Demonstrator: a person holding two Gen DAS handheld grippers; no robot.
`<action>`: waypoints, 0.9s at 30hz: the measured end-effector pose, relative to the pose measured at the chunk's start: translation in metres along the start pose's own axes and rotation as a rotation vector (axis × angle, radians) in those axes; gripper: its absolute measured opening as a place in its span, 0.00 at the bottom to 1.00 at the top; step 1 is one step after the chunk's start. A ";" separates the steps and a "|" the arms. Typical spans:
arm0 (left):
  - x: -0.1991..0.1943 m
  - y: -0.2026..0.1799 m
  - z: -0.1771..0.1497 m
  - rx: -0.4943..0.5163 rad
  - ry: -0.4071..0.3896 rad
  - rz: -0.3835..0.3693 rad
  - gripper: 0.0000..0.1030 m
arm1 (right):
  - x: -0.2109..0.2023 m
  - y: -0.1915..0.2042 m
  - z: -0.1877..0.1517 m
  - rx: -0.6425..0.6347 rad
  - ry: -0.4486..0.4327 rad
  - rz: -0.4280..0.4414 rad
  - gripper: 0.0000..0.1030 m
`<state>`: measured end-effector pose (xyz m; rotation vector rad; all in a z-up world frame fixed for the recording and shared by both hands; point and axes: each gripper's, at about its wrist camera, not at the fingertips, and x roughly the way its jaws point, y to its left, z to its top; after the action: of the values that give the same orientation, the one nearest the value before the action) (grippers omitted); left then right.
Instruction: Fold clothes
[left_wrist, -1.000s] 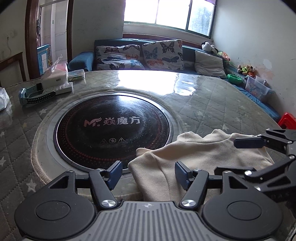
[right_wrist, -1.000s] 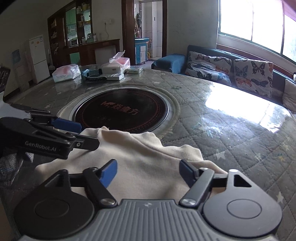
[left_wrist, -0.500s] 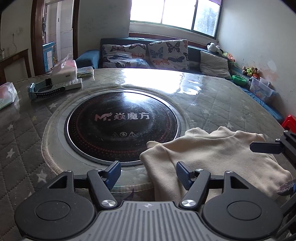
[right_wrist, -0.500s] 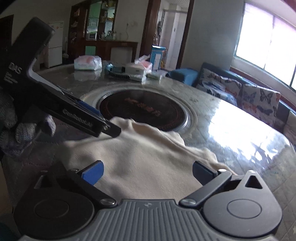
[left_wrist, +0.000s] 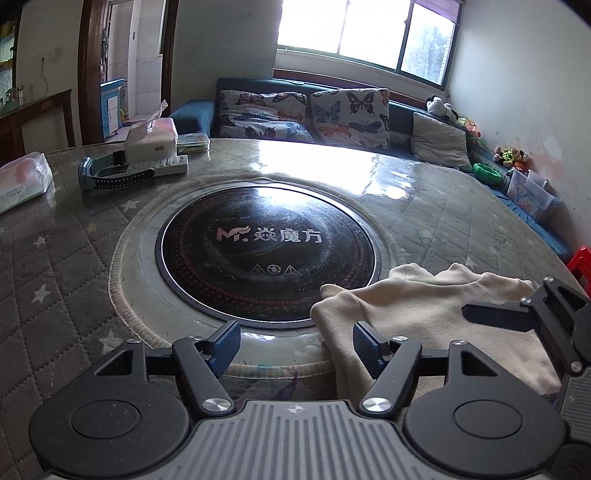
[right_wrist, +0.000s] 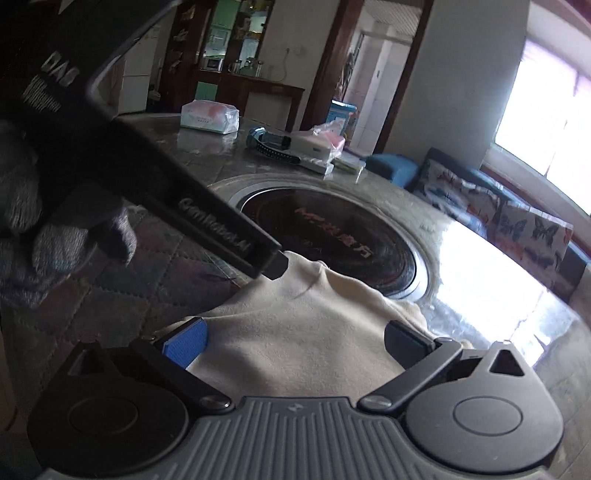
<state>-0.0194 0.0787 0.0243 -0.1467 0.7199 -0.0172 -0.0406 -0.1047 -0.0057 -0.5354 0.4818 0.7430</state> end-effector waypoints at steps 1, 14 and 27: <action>0.000 0.001 0.000 -0.001 0.000 -0.001 0.68 | -0.001 0.003 0.000 -0.019 -0.010 -0.012 1.00; -0.007 -0.011 -0.002 0.010 -0.008 -0.023 0.71 | -0.008 0.007 -0.002 -0.012 -0.027 0.010 1.00; -0.014 -0.024 -0.012 0.039 -0.002 -0.057 0.73 | -0.066 -0.069 -0.055 0.167 0.015 -0.289 1.00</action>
<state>-0.0369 0.0539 0.0277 -0.1298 0.7125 -0.0854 -0.0444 -0.2142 0.0100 -0.4421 0.4637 0.4179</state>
